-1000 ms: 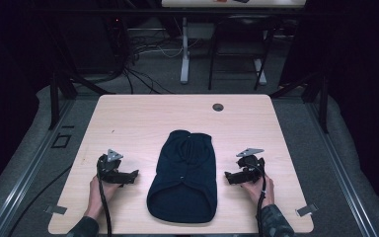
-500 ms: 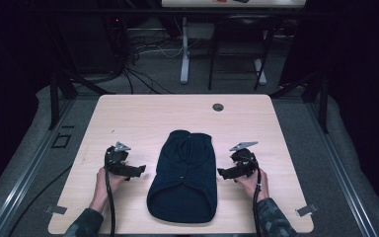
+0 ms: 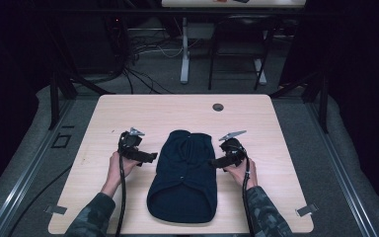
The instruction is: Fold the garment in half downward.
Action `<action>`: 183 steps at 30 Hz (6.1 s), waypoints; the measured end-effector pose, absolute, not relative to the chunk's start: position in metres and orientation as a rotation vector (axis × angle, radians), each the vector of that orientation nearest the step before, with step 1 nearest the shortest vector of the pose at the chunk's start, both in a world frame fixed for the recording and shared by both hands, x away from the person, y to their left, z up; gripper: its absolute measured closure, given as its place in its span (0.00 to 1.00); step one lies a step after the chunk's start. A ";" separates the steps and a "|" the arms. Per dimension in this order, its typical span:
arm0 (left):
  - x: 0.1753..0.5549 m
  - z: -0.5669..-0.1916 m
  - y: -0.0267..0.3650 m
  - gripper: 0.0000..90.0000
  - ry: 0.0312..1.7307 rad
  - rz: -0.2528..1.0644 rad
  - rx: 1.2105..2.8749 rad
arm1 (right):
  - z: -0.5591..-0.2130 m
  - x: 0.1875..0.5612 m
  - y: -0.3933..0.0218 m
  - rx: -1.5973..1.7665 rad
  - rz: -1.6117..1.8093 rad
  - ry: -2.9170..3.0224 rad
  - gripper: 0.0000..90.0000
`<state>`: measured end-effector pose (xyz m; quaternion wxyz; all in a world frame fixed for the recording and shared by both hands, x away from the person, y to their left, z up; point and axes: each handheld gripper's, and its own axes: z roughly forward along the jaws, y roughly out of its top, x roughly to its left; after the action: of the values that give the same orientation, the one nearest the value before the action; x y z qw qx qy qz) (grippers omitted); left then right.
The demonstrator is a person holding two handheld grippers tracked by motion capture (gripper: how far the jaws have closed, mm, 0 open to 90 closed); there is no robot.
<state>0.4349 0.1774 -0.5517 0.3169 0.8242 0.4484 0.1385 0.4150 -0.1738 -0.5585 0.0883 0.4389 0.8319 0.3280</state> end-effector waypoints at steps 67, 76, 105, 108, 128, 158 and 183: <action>0.474 -0.568 0.114 0.85 1.093 0.265 2.223 | -0.570 0.469 -0.132 1.269 0.958 2.456 0.76; 0.467 -0.567 0.109 0.93 1.022 0.349 2.260 | -0.567 0.465 -0.131 1.197 0.942 2.472 0.81; 0.445 -0.533 0.119 0.94 0.847 0.523 2.178 | -0.527 0.443 -0.134 0.979 1.016 2.347 0.81; 0.444 -0.531 0.120 0.94 0.833 0.534 2.181 | -0.524 0.441 -0.133 0.961 1.015 2.336 0.81; 0.439 -0.500 0.124 0.94 0.736 0.632 2.166 | -0.502 0.435 -0.131 0.831 1.062 2.251 0.81; 0.389 -0.480 0.131 0.94 0.538 0.736 2.063 | -0.492 0.377 -0.136 0.568 1.121 2.031 0.81; 0.408 -0.479 0.124 0.94 0.562 0.804 2.071 | -0.498 0.389 -0.134 0.527 1.112 1.978 0.82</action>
<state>0.4080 0.1245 -0.4788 0.4123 0.8233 0.2236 0.3196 0.3888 -0.1340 -0.4982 0.3951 0.2077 0.7801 0.4384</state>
